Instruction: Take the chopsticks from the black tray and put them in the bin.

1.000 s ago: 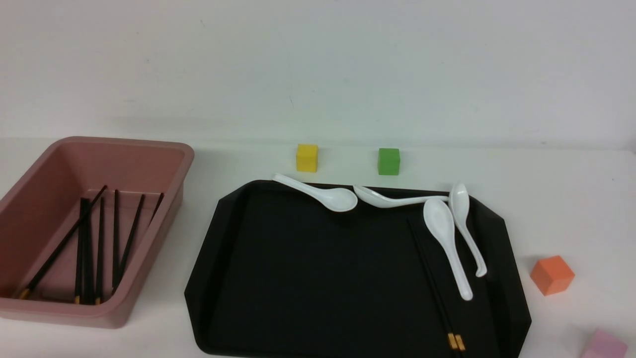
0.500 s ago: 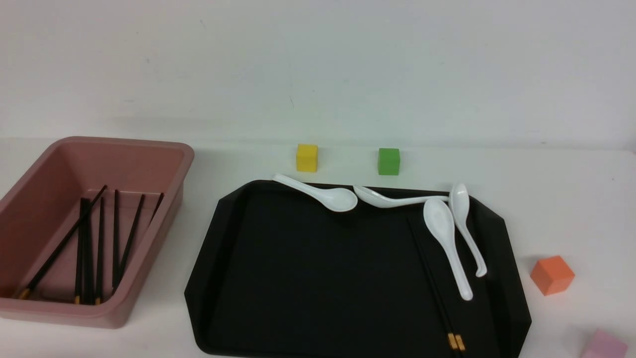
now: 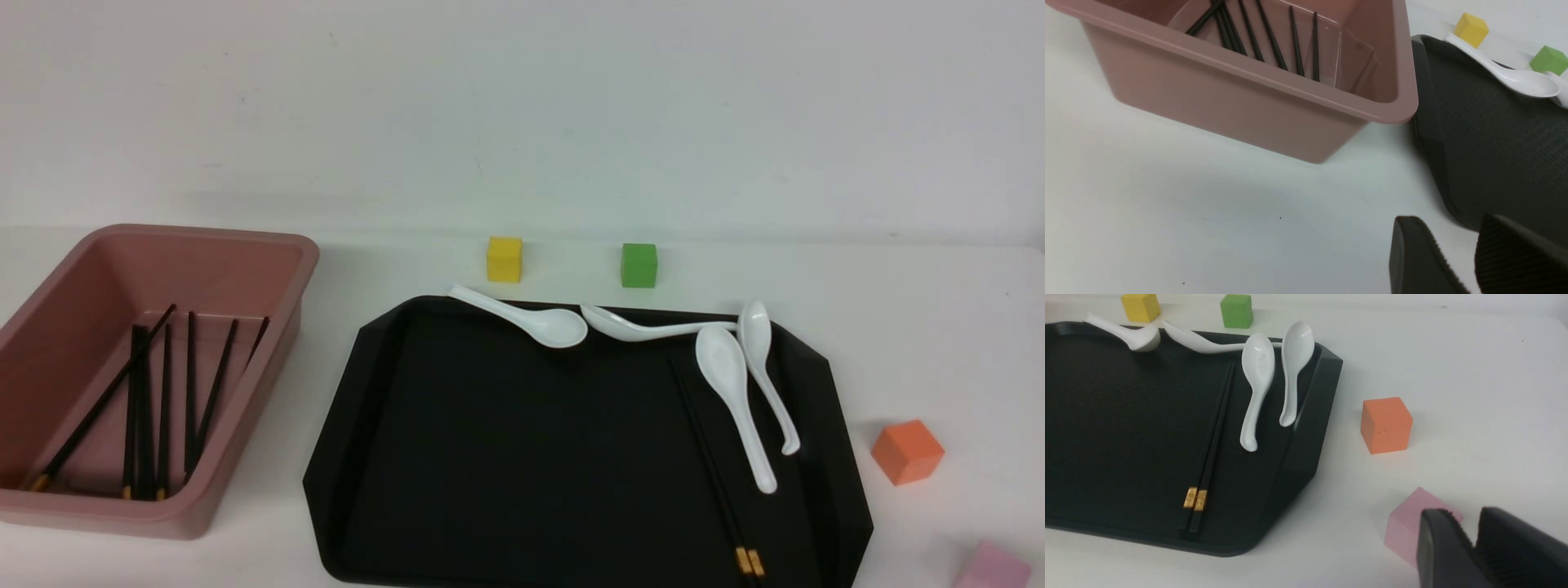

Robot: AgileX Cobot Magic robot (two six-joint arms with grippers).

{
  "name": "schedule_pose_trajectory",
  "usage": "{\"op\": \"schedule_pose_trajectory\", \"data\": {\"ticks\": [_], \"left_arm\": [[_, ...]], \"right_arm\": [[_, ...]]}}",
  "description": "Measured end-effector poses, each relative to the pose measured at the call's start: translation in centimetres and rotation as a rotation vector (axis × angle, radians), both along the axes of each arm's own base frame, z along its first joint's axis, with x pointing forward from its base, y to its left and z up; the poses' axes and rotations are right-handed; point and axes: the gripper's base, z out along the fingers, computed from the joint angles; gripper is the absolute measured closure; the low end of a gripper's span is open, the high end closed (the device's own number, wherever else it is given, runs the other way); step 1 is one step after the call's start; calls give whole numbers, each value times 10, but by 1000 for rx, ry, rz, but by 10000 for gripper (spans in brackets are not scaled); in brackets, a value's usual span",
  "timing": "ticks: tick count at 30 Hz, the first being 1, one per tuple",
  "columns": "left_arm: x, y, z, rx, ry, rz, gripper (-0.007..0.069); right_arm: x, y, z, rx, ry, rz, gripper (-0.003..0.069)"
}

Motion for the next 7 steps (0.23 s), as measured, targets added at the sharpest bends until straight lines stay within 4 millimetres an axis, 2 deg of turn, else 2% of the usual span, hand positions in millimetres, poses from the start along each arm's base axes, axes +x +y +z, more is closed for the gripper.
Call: {"op": "schedule_pose_trajectory", "data": {"ticks": [7], "left_arm": [[0,0,0,0,0,0,386]], "right_arm": [[0,0,0,1,0,0,487]]}}
